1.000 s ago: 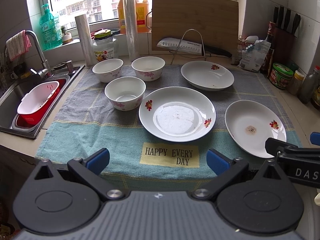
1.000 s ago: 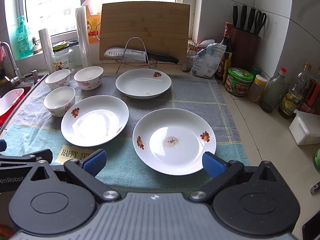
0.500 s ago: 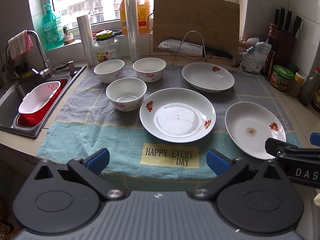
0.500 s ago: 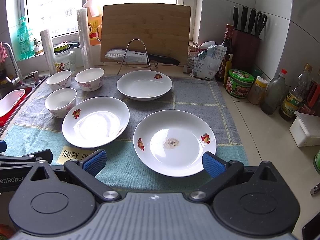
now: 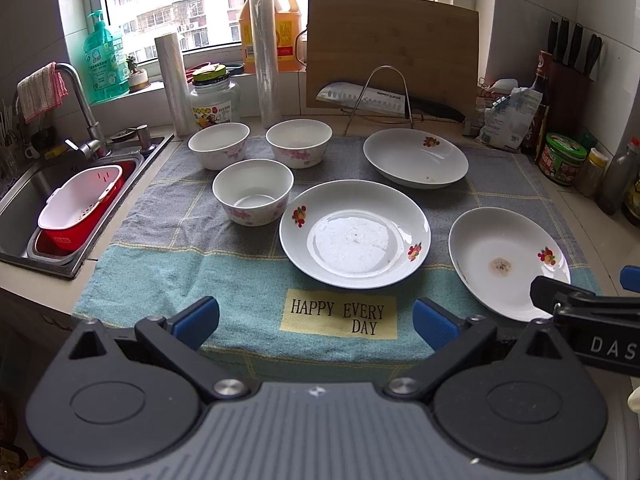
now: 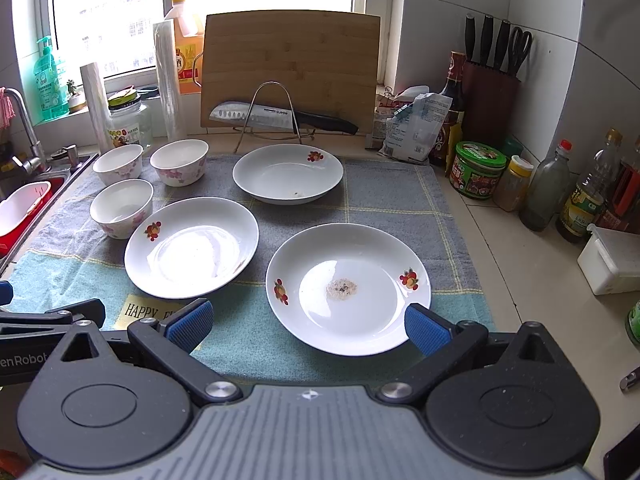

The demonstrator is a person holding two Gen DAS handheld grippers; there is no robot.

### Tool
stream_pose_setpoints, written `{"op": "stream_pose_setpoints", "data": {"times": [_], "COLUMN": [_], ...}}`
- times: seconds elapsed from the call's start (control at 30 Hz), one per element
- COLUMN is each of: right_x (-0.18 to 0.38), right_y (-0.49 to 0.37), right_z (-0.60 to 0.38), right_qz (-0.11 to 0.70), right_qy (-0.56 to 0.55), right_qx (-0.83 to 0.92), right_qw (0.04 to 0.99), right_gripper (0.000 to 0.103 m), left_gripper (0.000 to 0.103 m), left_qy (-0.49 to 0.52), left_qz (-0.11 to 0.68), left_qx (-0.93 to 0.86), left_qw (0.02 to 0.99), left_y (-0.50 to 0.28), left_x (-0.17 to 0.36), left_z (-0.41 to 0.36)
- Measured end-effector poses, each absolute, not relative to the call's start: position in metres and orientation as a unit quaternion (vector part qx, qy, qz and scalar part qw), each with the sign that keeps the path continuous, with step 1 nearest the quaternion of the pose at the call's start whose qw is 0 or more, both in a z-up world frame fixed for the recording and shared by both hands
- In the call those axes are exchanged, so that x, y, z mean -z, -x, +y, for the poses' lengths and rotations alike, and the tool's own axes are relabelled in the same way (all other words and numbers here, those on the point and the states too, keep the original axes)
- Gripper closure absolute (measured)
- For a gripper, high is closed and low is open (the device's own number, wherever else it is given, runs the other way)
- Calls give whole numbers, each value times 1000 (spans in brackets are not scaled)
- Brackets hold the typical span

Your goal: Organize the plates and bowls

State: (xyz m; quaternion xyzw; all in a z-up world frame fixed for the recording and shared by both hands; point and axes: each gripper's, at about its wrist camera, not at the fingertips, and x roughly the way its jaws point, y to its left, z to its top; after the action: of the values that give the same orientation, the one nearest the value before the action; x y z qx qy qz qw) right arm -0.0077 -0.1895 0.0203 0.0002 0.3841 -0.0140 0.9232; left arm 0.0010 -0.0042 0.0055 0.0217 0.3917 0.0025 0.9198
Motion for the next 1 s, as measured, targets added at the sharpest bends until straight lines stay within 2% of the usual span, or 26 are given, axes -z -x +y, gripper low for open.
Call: {"op": "stream_pose_setpoints", "data": {"times": [1.0], "right_x": [-24], "right_y": [-4], "right_z": [-188], "right_qz": [375], "right_qy": [2], "right_qx": [5], "right_qw": [927], "right_gripper": [0], "left_gripper": [1], "left_qy": [-28], "left_qz": [390], "left_qx": [22], "left_qw": [920], "left_y": [-13], "left_x": [-4], "left_z": [-1]}}
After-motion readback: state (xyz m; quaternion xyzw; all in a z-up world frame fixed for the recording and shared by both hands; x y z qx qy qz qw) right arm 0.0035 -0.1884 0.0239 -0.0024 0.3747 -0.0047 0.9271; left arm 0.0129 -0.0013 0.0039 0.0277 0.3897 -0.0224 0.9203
